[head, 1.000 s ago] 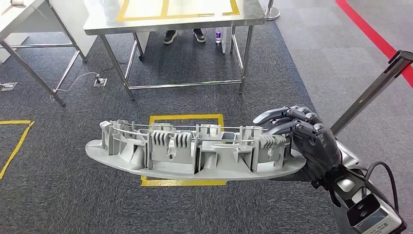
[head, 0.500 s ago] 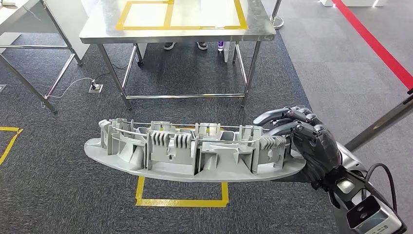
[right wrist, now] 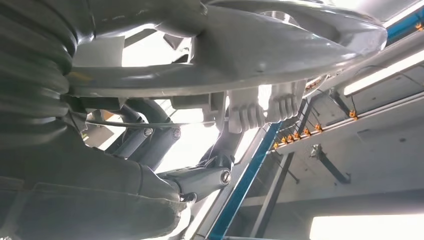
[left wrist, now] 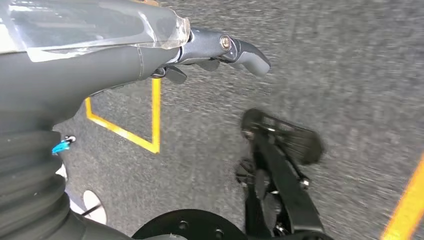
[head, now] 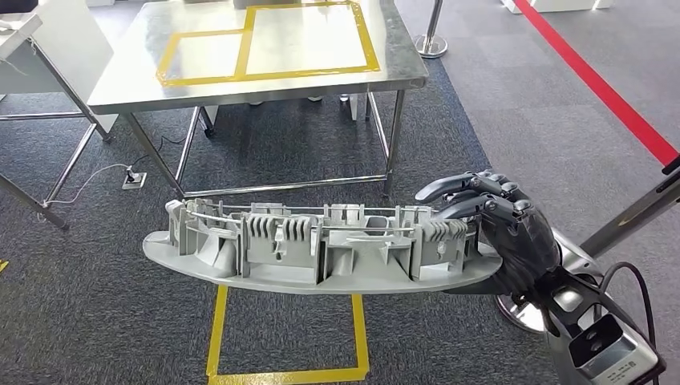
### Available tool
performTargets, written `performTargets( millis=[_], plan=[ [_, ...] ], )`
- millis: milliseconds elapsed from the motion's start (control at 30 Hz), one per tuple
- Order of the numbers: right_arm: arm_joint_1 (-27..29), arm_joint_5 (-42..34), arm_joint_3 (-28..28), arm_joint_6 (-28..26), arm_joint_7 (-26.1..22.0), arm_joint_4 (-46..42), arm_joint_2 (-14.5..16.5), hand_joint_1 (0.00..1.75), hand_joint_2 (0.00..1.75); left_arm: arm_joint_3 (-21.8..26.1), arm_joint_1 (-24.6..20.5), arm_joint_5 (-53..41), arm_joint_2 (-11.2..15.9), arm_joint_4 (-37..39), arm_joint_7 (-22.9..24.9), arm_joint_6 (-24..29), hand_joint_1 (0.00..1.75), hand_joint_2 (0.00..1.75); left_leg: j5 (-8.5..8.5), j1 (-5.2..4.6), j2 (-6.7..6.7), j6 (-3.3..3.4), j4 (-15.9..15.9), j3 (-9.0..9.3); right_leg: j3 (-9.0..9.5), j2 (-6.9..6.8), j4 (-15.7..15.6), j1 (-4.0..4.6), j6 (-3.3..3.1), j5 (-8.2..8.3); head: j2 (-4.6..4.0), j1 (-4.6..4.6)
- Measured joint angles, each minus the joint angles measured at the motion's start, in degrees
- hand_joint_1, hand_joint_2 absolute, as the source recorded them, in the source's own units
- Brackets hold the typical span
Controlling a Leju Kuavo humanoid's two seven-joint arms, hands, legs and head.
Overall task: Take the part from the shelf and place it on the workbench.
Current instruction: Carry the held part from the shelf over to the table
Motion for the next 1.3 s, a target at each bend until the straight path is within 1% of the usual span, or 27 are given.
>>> performTargets(
  millis=[67, 100, 133, 233, 267, 333, 400, 467, 500, 533, 600, 633, 667, 700, 733, 767, 800, 833, 867, 900, 967, 1000, 1033, 1133, 1167, 1233, 1300],
  plan=[
    [-0.1, -0.1, 0.0, 0.0, 0.0, 0.0, 0.0, 1.75, 1.75, 0.1, 0.1, 0.0, 0.0, 0.0, 0.0, 0.0, 0.00, 1.75, 6.91, -0.06, 0.39, 0.24, -5.8, 0.99, 1.77, 0.11, 0.0, 0.00, 0.61, -1.84, 0.00, -0.04],
    [-0.2, -0.2, 0.1, 0.0, -0.1, -0.1, 0.0, 1.75, 1.75, 0.1, 0.1, 0.0, 0.0, 0.0, 0.0, 0.1, 0.00, 1.75, 9.36, -0.16, 0.70, 0.46, -7.5, 1.53, 2.47, 0.23, 0.0, 0.06, 1.04, -2.77, 0.00, 0.01],
    [-0.4, -0.2, 0.0, 0.0, -0.1, -0.3, 0.0, 1.75, 1.75, 0.1, 0.0, 0.0, 0.0, 0.0, 0.0, 0.1, 0.00, 1.75, 10.71, -0.25, 0.91, 0.75, -8.3, 1.94, 3.32, 0.38, 0.2, 0.09, 1.53, -3.34, 0.00, 0.07],
    [-1.5, -0.4, 0.0, -0.1, -0.2, -1.3, 0.0, 1.75, 1.75, 0.1, -0.6, 0.0, 0.2, -0.2, 0.0, 0.3, 0.00, 1.75, 10.63, -0.28, 0.78, 2.14, -8.5, 3.41, 3.42, 0.34, 3.2, -0.07, 2.74, -2.68, 0.00, 0.32],
    [-1.7, -0.4, 0.0, -0.2, -0.3, -1.6, 0.1, 1.75, 1.75, 0.1, -0.7, 0.0, 0.3, -0.3, 0.0, 0.4, 0.00, 1.75, 10.82, -0.27, 0.73, 2.65, -8.5, 4.18, 1.89, 0.17, 5.8, -0.12, 2.92, -2.20, 0.00, 0.39],
    [-1.4, -0.4, 0.1, -0.5, -0.4, -1.6, 0.2, 1.75, 1.75, 0.1, -0.8, 0.0, 0.4, -0.3, 0.0, 0.5, 0.00, 1.75, 10.30, -0.32, 0.68, 3.33, -8.6, 5.61, -2.89, -0.10, 12.7, -0.13, 3.07, -2.55, 0.00, 0.47],
    [-0.7, -0.2, 0.1, -0.7, -0.4, -1.4, 0.2, 1.75, 1.75, 0.1, -0.6, 0.0, 0.4, -0.3, 0.0, 0.6, 0.00, 1.75, 8.90, -0.40, 0.43, 3.50, -8.7, 6.88, -8.16, -0.13, 17.3, -0.04, 3.16, -6.22, 0.00, 0.46],
    [0.0, 0.2, 0.2, -0.7, -0.3, -1.3, 0.2, 1.75, 1.75, 0.2, -0.3, 0.0, 0.3, -0.3, -0.1, 0.5, 0.00, 1.75, 7.15, -0.43, -0.01, 3.46, -8.7, 8.68, -11.22, -0.14, 16.2, 0.13, 3.03, -10.20, 0.00, 0.49],
    [0.2, 0.3, 0.3, -0.8, -0.2, -1.2, 0.1, 1.75, 1.75, 0.2, -0.2, 0.0, 0.2, -0.3, -0.1, 0.5, 0.00, 1.75, 6.18, -0.45, -0.20, 3.40, -8.7, 9.76, -11.86, -0.15, 13.8, 0.27, 2.72, -10.06, 0.00, 0.51],
    [0.4, 0.3, 0.3, -0.9, -0.2, -1.1, 0.1, 1.75, 1.75, 0.2, -0.1, 0.0, 0.2, -0.3, -0.2, 0.5, 0.00, 1.75, 5.17, -0.45, -0.33, 3.31, -8.7, 10.66, -12.12, -0.21, 10.6, 0.49, 2.20, -7.22, 0.00, 0.52],
    [0.9, 0.4, 0.4, -1.2, -0.2, -0.9, 0.1, 1.75, 1.75, 0.2, 0.0, 0.0, -0.1, -0.2, -0.2, 0.4, 0.00, 1.75, 3.22, -0.54, -0.55, 2.82, -8.9, 12.44, -11.89, -0.31, 5.5, 1.11, 1.24, 1.82, 0.00, 0.40],
    [1.1, 0.5, 0.5, -1.3, -0.3, -0.8, 0.1, 1.75, 1.75, 0.2, 0.0, 0.0, -0.1, -0.2, -0.3, 0.4, 0.00, 1.75, 2.47, -0.55, -0.61, 2.43, -9.4, 13.19, -11.50, -0.30, 4.3, 1.37, 0.93, 4.96, 0.00, 0.34],
    [1.2, 0.6, 0.6, -1.4, -0.3, -0.9, 0.1, 1.75, 1.75, 0.2, 0.0, 0.0, -0.2, -0.1, -0.3, 0.4, 0.00, 1.75, 2.38, -0.61, -0.64, 1.99, -9.6, 14.09, -10.94, -0.22, 3.9, 1.52, 0.71, 5.95, 0.00, 0.30],
    [1.2, 0.7, 0.6, -1.5, -0.4, -0.9, 0.1, 1.75, 1.75, 0.2, -0.1, -0.1, -0.1, -0.1, -0.3, 0.4, 0.00, 1.75, 3.23, -0.66, -0.63, 1.54, -9.0, 14.16, -9.98, -0.09, 3.6, 1.45, 0.48, 5.19, 0.00, 0.34],
    [1.3, 0.8, 0.6, -1.6, -0.4, -1.0, 0.1, 1.75, 1.75, 0.2, -0.2, -0.1, 0.0, -0.1, -0.3, 0.3, 0.00, 1.75, 4.87, -0.69, -0.55, 1.23, -7.0, 13.40, -8.94, 0.02, 2.9, 1.32, 0.16, 4.81, 0.00, 0.33],
    [1.3, 0.9, 0.6, -1.6, -0.5, -1.0, 0.1, 1.75, 1.75, 0.2, -0.4, -0.1, -0.1, -0.1, -0.4, 0.3, 0.00, 1.75, 6.98, -0.75, -0.46, 0.96, -3.5, 11.43, -7.67, 0.03, 2.0, 1.14, -0.16, 4.32, 0.00, 0.25],
    [1.4, 0.9, 0.7, -1.7, -0.6, -1.0, 0.1, 1.75, 1.75, 0.2, -0.5, -0.1, 0.0, -0.1, -0.4, 0.2, 0.00, 1.75, 8.45, -0.78, -0.40, 0.72, 0.6, 8.47, -6.22, 0.05, 1.2, 0.97, -0.39, 3.80, 0.00, 0.15],
    [1.4, 0.9, 0.8, -1.7, -0.7, -1.0, 0.2, 1.75, 1.75, 0.2, -0.5, -0.1, 0.0, -0.1, -0.4, 0.2, 0.00, 1.75, 8.68, -0.75, -0.31, 0.58, 3.9, 5.36, -4.86, 0.02, 0.4, 0.90, -0.58, 3.16, 0.00, 0.06],
    [1.4, 0.9, 0.9, -1.7, -0.8, -1.0, 0.3, 1.75, 1.75, 0.2, -0.4, -0.1, 0.0, -0.1, -0.4, 0.1, 0.00, 1.75, 7.29, -0.75, -0.28, 0.43, 6.1, 2.57, -3.52, 0.07, -0.1, 0.86, -0.70, 2.41, 0.00, -0.05],
    [1.4, 0.9, 0.9, -1.7, -0.9, -0.9, 0.3, 1.75, 1.75, 0.2, -0.2, -0.1, 0.1, -0.1, -0.4, 0.2, 0.00, 1.75, 4.69, -0.74, -0.27, 0.36, 6.9, 0.26, -2.22, 0.17, -0.4, 0.84, -0.75, 1.59, 0.00, -0.03],
    [1.4, 0.7, 1.0, -1.7, -0.9, -0.8, 0.3, 1.75, 1.75, 0.3, 0.0, -0.1, 0.1, -0.1, -0.4, 0.3, 0.00, 1.75, -0.48, -0.75, -0.26, 0.34, 5.3, -2.85, 0.42, 0.36, -0.7, 0.86, -0.75, -0.39, 0.00, -0.04],
    [1.4, 0.6, 1.0, -1.7, -0.9, -0.7, 0.3, 1.75, 1.75, 0.4, 0.1, -0.1, 0.1, -0.1, -0.4, 0.3, 0.00, 1.75, -0.92, -0.78, -0.26, 0.44, 3.1, -3.65, 1.77, 0.43, -0.7, 0.89, -0.71, -1.46, 0.00, -0.03],
    [1.4, 0.4, 1.0, -1.6, -0.9, -0.6, 0.3, 1.75, 1.75, 0.4, 0.1, -0.1, 0.1, -0.1, -0.4, 0.4, 0.00, 1.75, 1.32, -0.84, -0.26, 0.63, 0.1, -4.03, 3.00, 0.46, -0.7, 0.93, -0.63, -2.57, 0.00, -0.05],
    [1.4, 0.1, 1.0, -1.6, -0.9, -0.5, 0.3, 1.75, 1.75, 0.6, 0.5, -0.1, 0.2, -0.1, -0.4, 0.6, 0.00, 1.75, 14.13, -1.23, -0.31, 1.55, -7.5, -3.61, 6.03, 0.84, -0.9, 1.20, -0.01, -5.81, 0.00, -0.03],
    [1.3, 0.1, 1.0, -1.6, -0.9, -0.5, 0.3, 1.75, 1.75, 0.7, 0.5, -0.1, 0.2, -0.1, -0.4, 0.6, 0.00, 1.75, 15.96, -1.35, -0.33, 1.91, -8.2, -3.06, 6.96, 1.04, -0.7, 1.27, 0.35, -6.35, 0.00, -0.02],
    [1.0, 0.1, 0.9, -1.6, -0.9, -0.6, 0.2, 1.75, 1.75, 0.7, 0.3, -0.2, 0.2, -0.1, -0.4, 0.6, 0.00, 1.75, 15.73, -1.33, -0.27, 2.68, -8.3, -1.27, 7.07, 1.12, 1.6, 1.28, 1.12, -5.52, 0.00, -0.02],
    [0.8, 0.0, 0.9, -1.6, -0.9, -0.6, 0.2, 1.75, 1.75, 0.7, 0.1, -0.2, 0.3, -0.1, -0.4, 0.6, 0.00, 1.75, 14.73, -1.11, -0.16, 3.45, -8.7, 0.24, 3.32, 0.58, 8.5, 1.23, 1.66, -2.96, 0.00, 0.04]
  ],
)
